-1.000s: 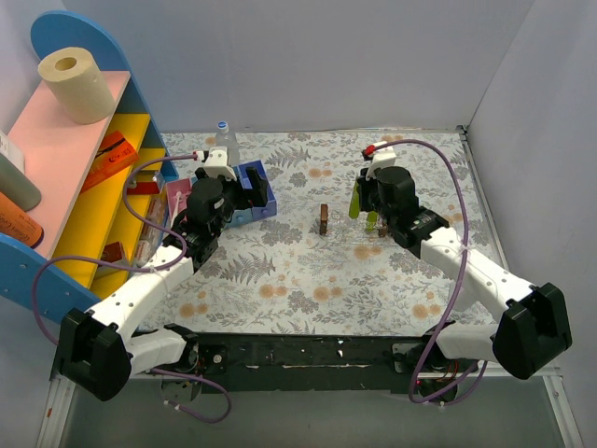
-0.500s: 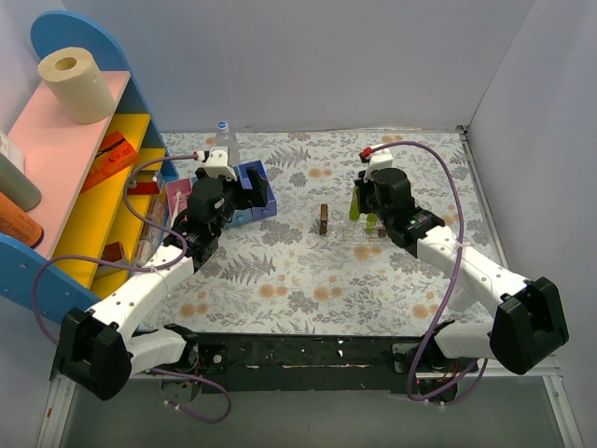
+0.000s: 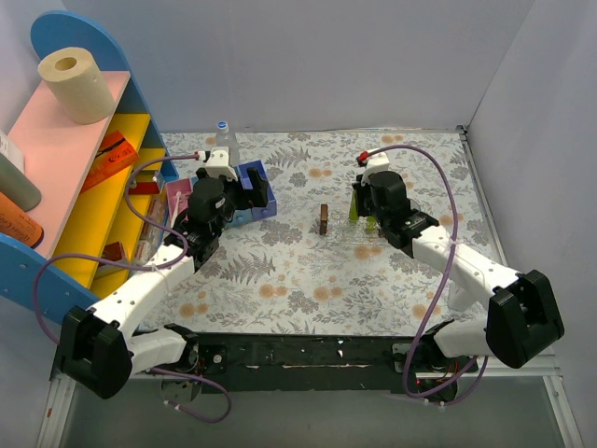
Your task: Prepare toiletry sets of a toothbrush and toothpaste on the tray
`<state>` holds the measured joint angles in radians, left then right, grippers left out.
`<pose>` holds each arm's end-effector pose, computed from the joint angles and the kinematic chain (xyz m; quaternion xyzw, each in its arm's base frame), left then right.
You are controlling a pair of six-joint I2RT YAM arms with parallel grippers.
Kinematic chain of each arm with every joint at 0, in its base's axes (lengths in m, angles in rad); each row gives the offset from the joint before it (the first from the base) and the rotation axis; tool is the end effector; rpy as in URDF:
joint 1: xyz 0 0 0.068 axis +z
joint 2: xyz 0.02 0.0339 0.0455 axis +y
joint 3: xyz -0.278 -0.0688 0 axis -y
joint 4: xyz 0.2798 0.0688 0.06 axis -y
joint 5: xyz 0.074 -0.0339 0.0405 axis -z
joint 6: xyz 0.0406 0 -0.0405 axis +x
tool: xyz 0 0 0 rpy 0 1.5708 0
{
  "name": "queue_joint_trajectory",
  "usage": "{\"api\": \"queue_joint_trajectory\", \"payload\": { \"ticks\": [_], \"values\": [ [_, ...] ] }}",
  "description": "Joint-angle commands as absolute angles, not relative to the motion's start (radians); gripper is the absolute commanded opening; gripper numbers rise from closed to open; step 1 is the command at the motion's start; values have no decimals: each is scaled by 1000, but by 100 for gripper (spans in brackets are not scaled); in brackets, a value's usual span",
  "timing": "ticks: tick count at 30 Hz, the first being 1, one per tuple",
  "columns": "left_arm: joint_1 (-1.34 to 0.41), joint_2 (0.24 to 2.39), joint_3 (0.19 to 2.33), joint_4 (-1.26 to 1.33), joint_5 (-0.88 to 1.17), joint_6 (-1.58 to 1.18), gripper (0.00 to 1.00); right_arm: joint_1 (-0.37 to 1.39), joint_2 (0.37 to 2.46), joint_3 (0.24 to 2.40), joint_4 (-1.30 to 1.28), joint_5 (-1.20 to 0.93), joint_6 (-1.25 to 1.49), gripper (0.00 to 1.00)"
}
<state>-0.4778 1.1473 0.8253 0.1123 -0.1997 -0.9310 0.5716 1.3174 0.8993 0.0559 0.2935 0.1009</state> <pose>0.2714 -0.1315 0.3116 -0.2349 0.7395 -0.3464 0.5272 0.2889 0.1718 0.2839 -0.1090 0.8110 0.0719 0.5703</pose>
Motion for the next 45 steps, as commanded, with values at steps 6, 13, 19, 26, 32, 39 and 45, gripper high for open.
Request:
{"api": "queue_joint_trajectory", "payload": {
  "ticks": [6,13,19,26,32,39,45],
  "values": [
    [-477,1143,841,104,-215,-914,98,571,1322,884,150,327,103,1],
    [-477,1141,839,106,-213,-911,98,571,1338,877,160,324,104,1],
    [-477,1138,839,107,-213,-910,98,571,1344,862,179,327,106,1],
    [-477,1137,839,107,-212,-908,98,571,1361,854,186,328,98,1],
    [-477,1137,839,109,-210,-907,98,571,1368,845,190,328,103,1],
    [-477,1137,839,109,-209,-905,98,571,1364,842,178,336,103,1],
    [-477,1135,841,107,-204,-905,98,571,1345,850,161,347,101,12]
  ]
}}
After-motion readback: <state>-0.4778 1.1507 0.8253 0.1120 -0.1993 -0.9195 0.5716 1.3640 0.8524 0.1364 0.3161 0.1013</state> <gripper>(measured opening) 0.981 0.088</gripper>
